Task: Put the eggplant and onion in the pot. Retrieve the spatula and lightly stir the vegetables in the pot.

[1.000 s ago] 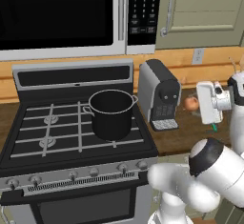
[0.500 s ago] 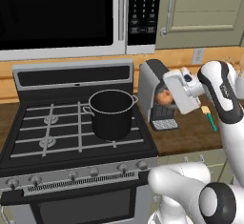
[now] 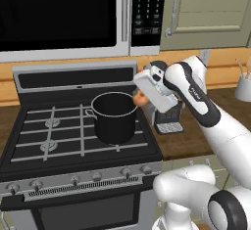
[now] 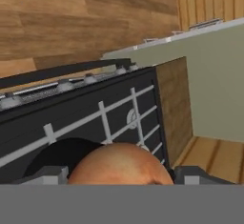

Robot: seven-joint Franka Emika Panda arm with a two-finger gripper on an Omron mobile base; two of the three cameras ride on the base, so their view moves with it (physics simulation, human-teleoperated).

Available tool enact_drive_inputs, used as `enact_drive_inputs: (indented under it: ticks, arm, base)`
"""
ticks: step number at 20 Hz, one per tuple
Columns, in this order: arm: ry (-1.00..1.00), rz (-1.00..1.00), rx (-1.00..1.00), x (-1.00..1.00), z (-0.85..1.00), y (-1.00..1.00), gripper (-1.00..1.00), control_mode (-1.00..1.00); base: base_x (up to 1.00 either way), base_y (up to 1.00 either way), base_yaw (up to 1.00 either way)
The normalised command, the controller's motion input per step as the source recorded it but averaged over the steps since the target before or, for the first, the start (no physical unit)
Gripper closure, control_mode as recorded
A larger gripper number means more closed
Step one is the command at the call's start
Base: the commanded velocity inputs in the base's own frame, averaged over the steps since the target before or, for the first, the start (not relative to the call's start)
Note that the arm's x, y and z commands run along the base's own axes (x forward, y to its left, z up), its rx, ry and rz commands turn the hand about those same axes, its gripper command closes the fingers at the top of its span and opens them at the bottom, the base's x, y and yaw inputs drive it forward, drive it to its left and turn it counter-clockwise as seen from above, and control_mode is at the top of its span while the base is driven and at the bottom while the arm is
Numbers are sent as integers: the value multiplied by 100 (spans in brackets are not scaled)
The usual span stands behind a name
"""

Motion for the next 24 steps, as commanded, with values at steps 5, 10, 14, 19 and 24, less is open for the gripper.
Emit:
enact_drive_inputs:
  ticks: [5,10,14,19,24]
  arm:
    - [3,0,-3,71,-19,4,100,-100]
    - [11,-1,-12,70,-26,15,100,-100]
    - [0,-5,-7,13,-4,9,100,-100]
    - [0,-4,-5,0,-16,10,-100,-100]
    - [-1,-5,-4,0,-11,13,-100,-100]
  base:
    - [0,0,0]
    - [0,0,0]
    - [0,0,0]
    - [0,0,0]
    - [0,0,0]
